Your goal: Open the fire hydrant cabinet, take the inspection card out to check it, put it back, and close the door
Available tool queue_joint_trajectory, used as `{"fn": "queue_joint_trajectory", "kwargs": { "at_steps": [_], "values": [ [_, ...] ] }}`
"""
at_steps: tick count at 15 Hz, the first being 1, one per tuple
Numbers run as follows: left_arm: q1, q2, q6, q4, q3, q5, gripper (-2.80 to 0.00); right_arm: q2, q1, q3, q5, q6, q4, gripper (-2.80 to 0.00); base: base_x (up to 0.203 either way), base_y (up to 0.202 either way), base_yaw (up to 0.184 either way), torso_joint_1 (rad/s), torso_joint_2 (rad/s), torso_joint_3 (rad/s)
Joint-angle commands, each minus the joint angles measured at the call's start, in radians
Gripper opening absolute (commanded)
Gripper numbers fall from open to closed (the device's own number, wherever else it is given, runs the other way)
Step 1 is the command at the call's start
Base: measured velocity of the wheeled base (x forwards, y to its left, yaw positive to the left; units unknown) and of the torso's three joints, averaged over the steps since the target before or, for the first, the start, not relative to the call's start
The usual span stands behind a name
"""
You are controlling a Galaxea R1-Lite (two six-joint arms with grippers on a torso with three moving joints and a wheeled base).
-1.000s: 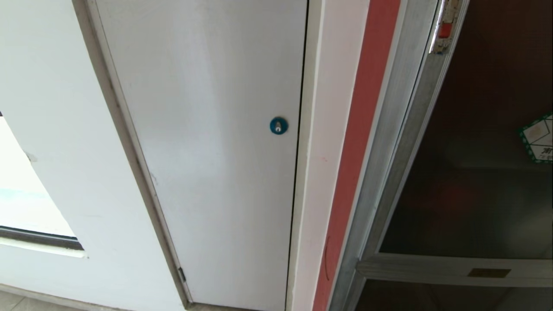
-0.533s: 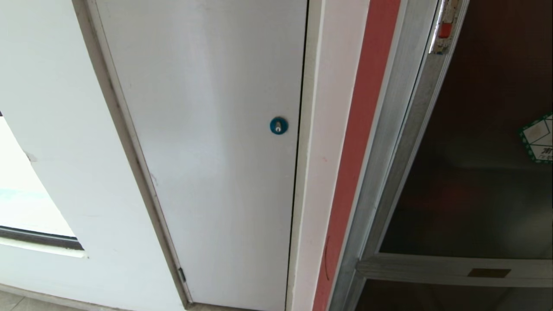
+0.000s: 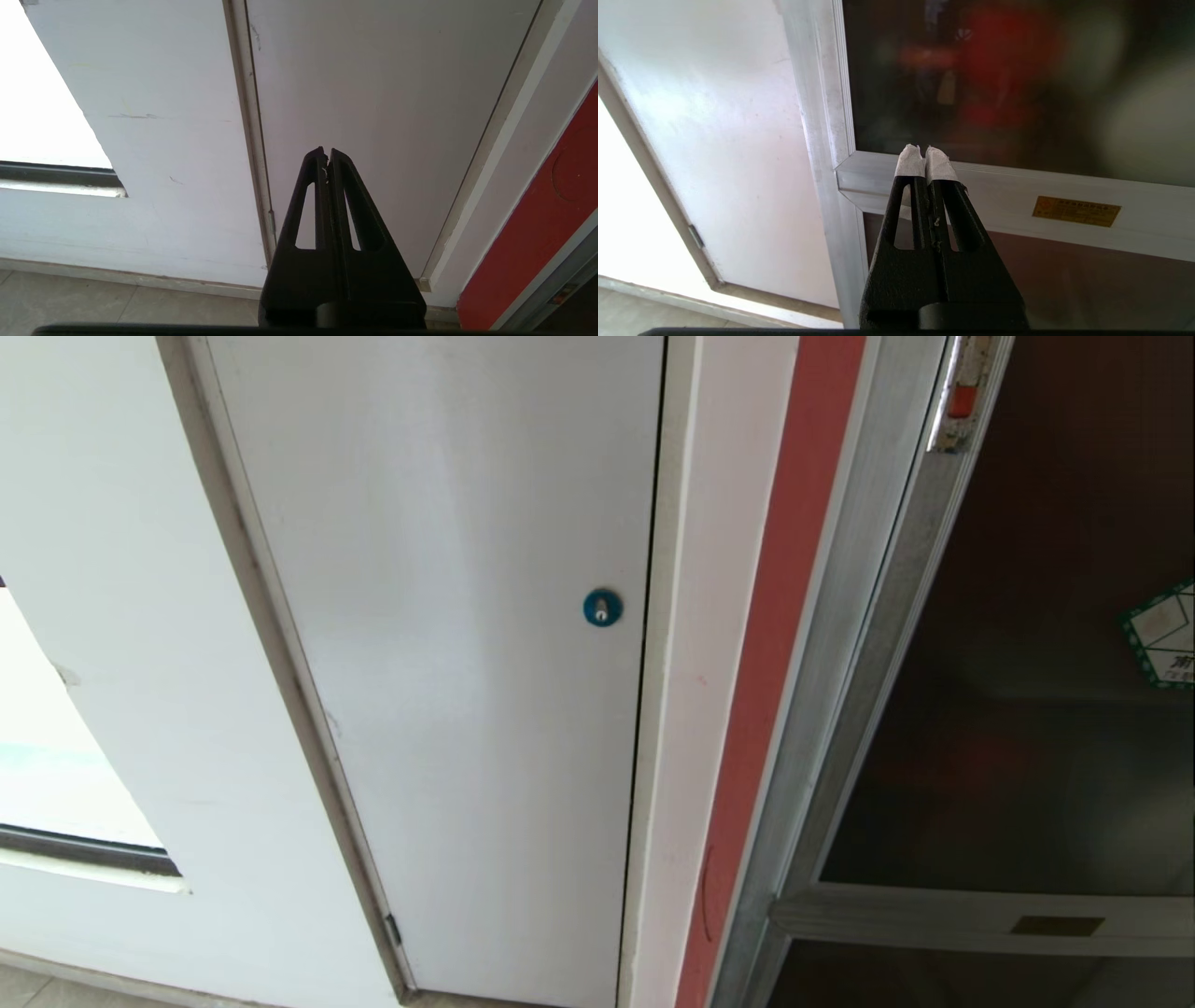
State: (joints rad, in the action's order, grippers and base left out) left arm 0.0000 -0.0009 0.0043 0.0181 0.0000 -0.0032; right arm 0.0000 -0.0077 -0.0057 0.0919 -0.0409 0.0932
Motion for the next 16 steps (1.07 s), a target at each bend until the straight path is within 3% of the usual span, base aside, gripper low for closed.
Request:
{"fn": "queue_joint_trajectory", "kwargs": {
  "at_steps": [1,4,16],
  "values": [
    [0.000,-0.001,0.000,0.000,0.006,0.000,-2.80,-0.002,0.000,0.006,-0.005,0.001,-0.003,-2.80,0.000,0.000,0.000,0.000,0.00,0.000],
    [0.000,-0.001,0.000,0.000,0.006,0.000,-2.80,-0.002,0.000,0.007,-0.080,0.042,-0.057,-2.80,0.000,0.000,0.000,0.000,0.00,0.000],
    [0.000,-0.001,0.000,0.000,0.006,0.000,-2.80,-0.002,0.000,0.006,-0.080,0.045,-0.095,-2.80,0.000,0.000,0.000,0.000,0.00,0.000]
  ]
}}
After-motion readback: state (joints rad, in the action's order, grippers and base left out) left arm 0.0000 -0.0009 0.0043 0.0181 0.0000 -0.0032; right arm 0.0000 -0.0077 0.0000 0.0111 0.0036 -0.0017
